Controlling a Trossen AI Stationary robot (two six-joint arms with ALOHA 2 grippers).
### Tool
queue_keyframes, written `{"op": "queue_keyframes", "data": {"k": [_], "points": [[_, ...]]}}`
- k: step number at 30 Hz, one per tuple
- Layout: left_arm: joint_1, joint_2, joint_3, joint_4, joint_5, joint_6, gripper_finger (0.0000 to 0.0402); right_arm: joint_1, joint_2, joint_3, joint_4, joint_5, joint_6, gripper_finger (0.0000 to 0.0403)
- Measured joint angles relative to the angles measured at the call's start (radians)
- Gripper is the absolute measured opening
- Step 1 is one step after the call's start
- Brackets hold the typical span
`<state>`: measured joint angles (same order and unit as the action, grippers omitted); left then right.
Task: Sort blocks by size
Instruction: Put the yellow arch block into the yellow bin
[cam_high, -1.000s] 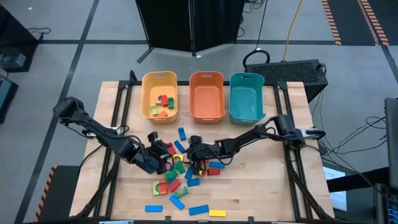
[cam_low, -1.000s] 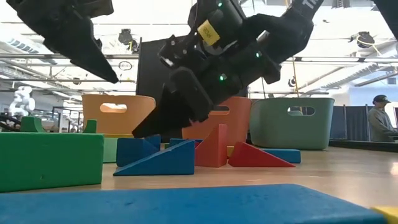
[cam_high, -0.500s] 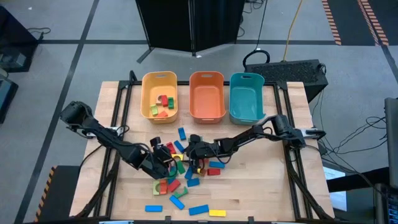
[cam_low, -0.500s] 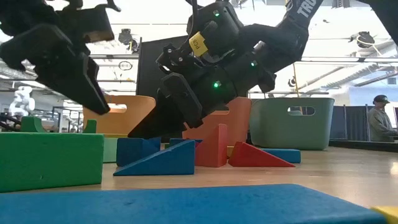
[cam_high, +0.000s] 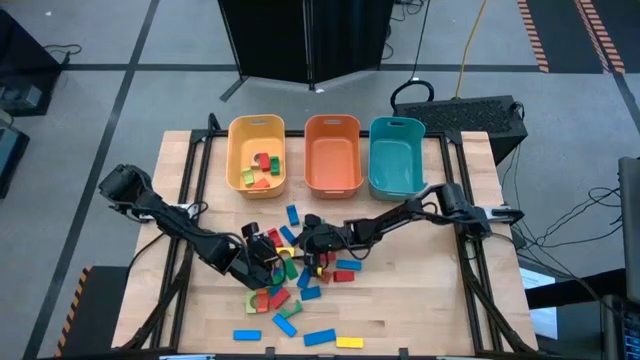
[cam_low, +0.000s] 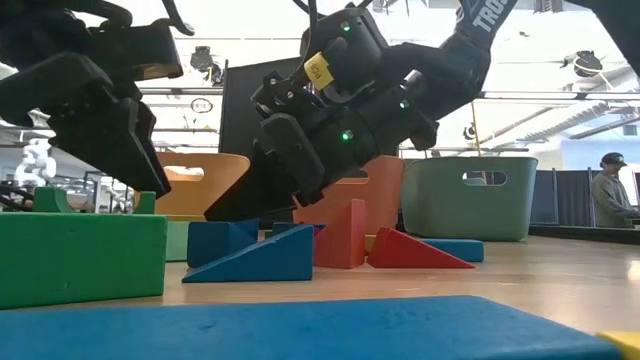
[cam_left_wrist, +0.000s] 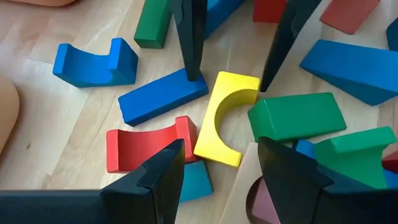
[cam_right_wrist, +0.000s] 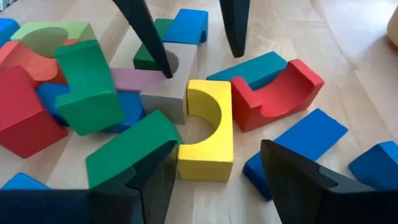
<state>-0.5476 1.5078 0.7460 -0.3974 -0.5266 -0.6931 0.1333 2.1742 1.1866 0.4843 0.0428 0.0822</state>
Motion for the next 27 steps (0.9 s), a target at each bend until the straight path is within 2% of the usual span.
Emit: {"op": "queue_keyframes", "data": {"k": [9,22,27], "points": [[0.000,0.000,0.000,0.000,0.000,0.001,0.0203,-0.009,0.051,0.055,-0.026,-0.049,0.003,0.0207],[0.000,0.000,0.000,-0.008,0.013,0.001,0.0203,-0.006,0.056,0.072,-0.089,-0.047,0.003,0.0119],[0.000,0.000,0.000,-0.008,0.029,0.002,0.0203,0.006,0.033,0.070,-0.112,-0.043,-0.005,0.0123]]}}
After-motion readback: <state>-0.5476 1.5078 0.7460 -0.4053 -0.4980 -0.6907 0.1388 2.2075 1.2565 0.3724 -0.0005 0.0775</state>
